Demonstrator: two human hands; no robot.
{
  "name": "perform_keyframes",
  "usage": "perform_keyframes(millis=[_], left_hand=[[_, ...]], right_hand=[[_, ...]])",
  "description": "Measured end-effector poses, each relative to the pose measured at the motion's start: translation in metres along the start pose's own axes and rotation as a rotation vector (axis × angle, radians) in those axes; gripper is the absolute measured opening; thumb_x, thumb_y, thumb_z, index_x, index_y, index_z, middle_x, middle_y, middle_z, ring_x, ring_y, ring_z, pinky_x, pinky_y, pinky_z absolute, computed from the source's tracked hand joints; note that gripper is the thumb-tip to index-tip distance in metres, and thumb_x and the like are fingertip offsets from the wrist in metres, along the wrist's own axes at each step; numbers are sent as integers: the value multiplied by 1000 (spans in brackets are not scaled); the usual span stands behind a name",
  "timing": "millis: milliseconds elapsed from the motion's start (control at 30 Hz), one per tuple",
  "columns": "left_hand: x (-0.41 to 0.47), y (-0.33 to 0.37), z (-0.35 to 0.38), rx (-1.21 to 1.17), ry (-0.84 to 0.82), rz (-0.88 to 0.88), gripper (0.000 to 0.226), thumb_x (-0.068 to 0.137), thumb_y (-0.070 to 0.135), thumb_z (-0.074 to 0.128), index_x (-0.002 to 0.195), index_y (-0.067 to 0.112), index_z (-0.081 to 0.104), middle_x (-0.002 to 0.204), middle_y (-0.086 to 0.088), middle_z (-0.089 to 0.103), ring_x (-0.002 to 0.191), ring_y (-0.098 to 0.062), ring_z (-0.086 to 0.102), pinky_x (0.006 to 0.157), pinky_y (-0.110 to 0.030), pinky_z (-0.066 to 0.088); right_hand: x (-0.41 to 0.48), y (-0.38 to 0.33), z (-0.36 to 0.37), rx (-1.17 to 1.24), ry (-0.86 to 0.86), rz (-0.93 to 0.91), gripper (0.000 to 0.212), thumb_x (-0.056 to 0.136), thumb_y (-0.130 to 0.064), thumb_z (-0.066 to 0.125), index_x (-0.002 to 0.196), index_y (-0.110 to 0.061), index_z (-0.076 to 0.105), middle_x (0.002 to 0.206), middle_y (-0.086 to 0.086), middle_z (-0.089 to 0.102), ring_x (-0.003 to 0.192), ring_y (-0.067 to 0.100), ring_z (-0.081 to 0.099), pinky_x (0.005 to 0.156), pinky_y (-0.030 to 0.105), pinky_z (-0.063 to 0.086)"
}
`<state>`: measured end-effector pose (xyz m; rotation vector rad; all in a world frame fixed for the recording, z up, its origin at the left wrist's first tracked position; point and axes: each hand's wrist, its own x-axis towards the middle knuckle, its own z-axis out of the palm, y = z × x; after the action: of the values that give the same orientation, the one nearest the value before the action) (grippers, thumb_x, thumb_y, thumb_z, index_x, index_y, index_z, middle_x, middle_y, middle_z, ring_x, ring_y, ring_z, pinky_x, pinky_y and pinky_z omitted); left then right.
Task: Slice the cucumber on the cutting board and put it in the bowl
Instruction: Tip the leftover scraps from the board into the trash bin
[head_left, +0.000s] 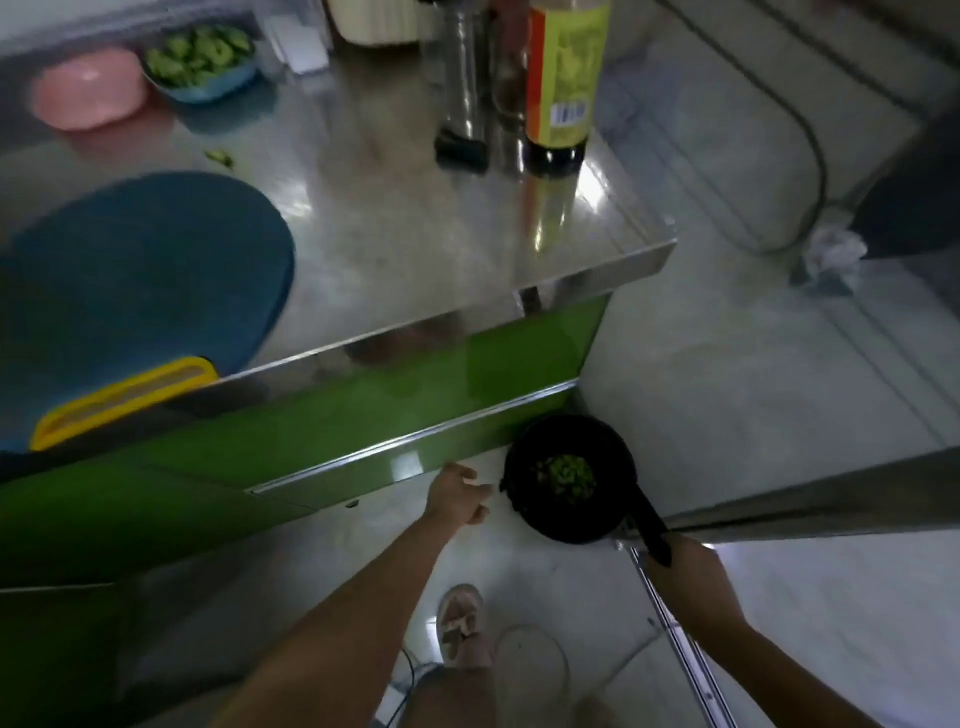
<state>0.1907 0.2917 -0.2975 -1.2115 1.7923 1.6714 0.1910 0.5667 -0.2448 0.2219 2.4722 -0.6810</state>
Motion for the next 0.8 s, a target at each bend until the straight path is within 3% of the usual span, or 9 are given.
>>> perform_keyframes(millis=[133,233,333,400,533,633,733,800], left_hand=[[73,-34,42,115,-11,-32,35,80,4,71,109,3,52,81,-17,59,55,-22,56,49,-27,52],[118,-50,68,329,-20,-10,13,83,12,67,83,7,55,77,-12,58,66,-25,59,70,-36,56],[157,-64,83,345,6,-74,30,80,12,72,62,7,48,60,-9,52,53,-21,54,55,-30,49],[174,-73,92,391,-4,-109,25,81,16,72,70,2,54,67,-11,55,58,-22,56,50,-27,47],[198,-95,115,307,-81,-137,27,86,12,66,107,-2,57,99,-20,61,88,-32,64,74,-36,56],[205,-104,123,218,-132,-204,32,90,0,55,121,-2,52,117,-22,57,103,-36,61,80,-41,56],[199,-107,118,125,-169,-244,28,90,0,51,118,0,52,114,-19,59,100,-33,61,73,-37,58],[192,-105,107,89,-136,-241,32,87,2,54,119,-4,53,111,-21,61,96,-35,63,70,-41,58]], right_hand=[[46,30,35,-13,19,8,32,92,-17,54,62,-11,44,55,-1,43,51,8,41,46,15,29],[78,48,55,83,28,15,32,92,-20,55,64,-8,46,56,3,46,49,7,41,45,17,32],[106,60,72,72,-13,17,27,93,-25,52,73,-8,50,65,6,51,54,10,45,49,17,31],[124,67,80,55,-56,20,28,95,-27,48,78,-5,53,73,9,58,60,13,50,52,18,34],[146,80,89,61,-81,16,21,93,-26,50,84,-9,58,75,8,62,63,12,55,54,21,39],[149,82,94,64,-65,-9,20,93,-33,53,84,-16,58,72,1,59,64,9,54,53,18,37],[140,81,95,47,-5,-46,41,87,-55,51,78,-17,61,65,0,60,63,11,57,55,21,40],[129,83,95,26,105,-122,65,80,-75,33,70,-17,60,60,2,60,59,10,57,55,24,41]])
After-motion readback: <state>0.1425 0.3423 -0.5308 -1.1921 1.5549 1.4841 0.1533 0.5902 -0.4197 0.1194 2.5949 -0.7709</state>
